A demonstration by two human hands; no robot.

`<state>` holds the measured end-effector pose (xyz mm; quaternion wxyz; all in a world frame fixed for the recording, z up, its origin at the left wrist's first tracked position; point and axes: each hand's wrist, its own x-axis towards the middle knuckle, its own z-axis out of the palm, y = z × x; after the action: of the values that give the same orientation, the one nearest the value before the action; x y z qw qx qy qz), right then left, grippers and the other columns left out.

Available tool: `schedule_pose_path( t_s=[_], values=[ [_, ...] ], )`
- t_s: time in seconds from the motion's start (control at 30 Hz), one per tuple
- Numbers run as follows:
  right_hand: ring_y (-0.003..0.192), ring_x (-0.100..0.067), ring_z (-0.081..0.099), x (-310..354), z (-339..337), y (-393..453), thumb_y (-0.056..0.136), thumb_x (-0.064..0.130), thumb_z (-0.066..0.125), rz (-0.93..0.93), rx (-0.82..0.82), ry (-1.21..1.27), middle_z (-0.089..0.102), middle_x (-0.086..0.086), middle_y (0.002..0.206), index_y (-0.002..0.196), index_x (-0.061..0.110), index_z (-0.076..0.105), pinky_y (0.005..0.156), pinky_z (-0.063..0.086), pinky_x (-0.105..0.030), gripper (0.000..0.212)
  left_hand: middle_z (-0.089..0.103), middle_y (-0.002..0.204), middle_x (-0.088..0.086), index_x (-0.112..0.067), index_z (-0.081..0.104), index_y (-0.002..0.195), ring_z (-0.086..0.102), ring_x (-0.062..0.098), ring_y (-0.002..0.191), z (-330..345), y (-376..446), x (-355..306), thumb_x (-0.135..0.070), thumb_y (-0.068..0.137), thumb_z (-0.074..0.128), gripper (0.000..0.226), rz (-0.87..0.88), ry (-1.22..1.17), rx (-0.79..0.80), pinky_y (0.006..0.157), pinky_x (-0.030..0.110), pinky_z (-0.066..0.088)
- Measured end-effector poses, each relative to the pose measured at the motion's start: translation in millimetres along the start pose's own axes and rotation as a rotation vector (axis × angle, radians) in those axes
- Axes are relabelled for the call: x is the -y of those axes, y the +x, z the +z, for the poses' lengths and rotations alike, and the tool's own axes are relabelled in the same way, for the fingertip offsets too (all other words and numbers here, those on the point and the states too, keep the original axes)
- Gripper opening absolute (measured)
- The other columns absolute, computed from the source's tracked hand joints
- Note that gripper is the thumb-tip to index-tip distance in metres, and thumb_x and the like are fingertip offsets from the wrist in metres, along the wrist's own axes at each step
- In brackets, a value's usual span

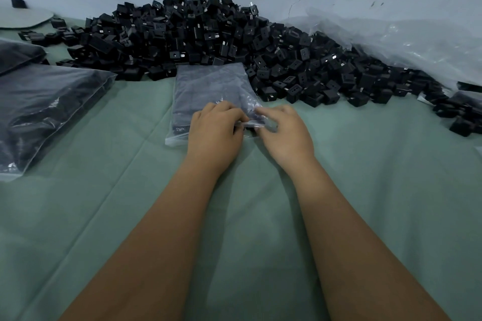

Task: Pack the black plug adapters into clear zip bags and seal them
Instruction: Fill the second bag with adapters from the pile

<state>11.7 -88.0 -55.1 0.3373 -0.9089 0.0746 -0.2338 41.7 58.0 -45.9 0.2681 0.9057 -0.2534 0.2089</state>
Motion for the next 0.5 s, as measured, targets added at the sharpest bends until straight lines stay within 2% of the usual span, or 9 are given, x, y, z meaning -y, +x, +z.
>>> schedule_pose_path(
  t_s=[0.1,0.23,0.37,0.43,0.5],
  values=[
    [0.108,-0.02,0.052,-1.0,3.0,5.6,0.093,0.021,0.058,-0.011,0.048,-0.013,0.058,0.008,0.106,0.126,0.032,0.062,0.089,0.047,-0.037,0.035,0.062,0.116,-0.007,-0.025,0.068,0.112,0.05,0.02,0.113,1.2,0.0,0.6,-0.018,0.089,0.059,0.026,-0.041,0.028,-0.068,0.096,0.034,0.029],
    [0.106,-0.019,0.042,-2.9,4.1,6.4,0.096,0.027,0.054,-0.026,0.072,-0.078,0.05,0.013,0.095,0.13,0.038,0.057,0.086,0.038,-0.028,0.036,0.062,0.125,-0.009,-0.028,0.067,0.117,0.049,0.019,0.119,1.4,0.7,2.2,-0.022,0.091,0.058,0.029,-0.08,0.059,-0.013,0.099,0.034,0.027],
    [0.114,-0.018,0.045,-1.3,1.8,5.0,0.09,0.025,0.057,0.012,0.058,-0.013,0.061,0.006,0.115,0.129,0.038,0.057,0.089,0.04,-0.028,0.041,0.062,0.122,-0.005,-0.026,0.072,0.11,0.048,0.021,0.117,-1.0,-1.2,1.1,-0.022,0.092,0.061,0.022,-0.058,0.031,-0.051,0.096,0.035,0.029],
    [0.11,-0.011,0.053,-0.9,-0.1,3.7,0.089,0.023,0.058,0.047,0.044,0.097,0.063,0.009,0.117,0.125,0.037,0.06,0.091,0.044,-0.026,0.039,0.061,0.111,-0.001,-0.021,0.074,0.103,0.049,0.024,0.108,-2.7,-2.3,0.0,-0.021,0.089,0.065,0.016,-0.037,0.028,-0.098,0.091,0.036,0.032],
    [0.089,0.002,0.058,-0.8,-2.0,2.1,0.087,0.02,0.059,0.091,0.034,0.199,0.064,0.015,0.107,0.121,0.039,0.062,0.079,0.046,-0.017,0.039,0.062,0.1,0.001,-0.018,0.075,0.099,0.05,0.025,0.099,-3.9,-2.4,-1.1,-0.02,0.089,0.066,0.013,-0.012,0.017,-0.092,0.085,0.036,0.037]
  ],
)
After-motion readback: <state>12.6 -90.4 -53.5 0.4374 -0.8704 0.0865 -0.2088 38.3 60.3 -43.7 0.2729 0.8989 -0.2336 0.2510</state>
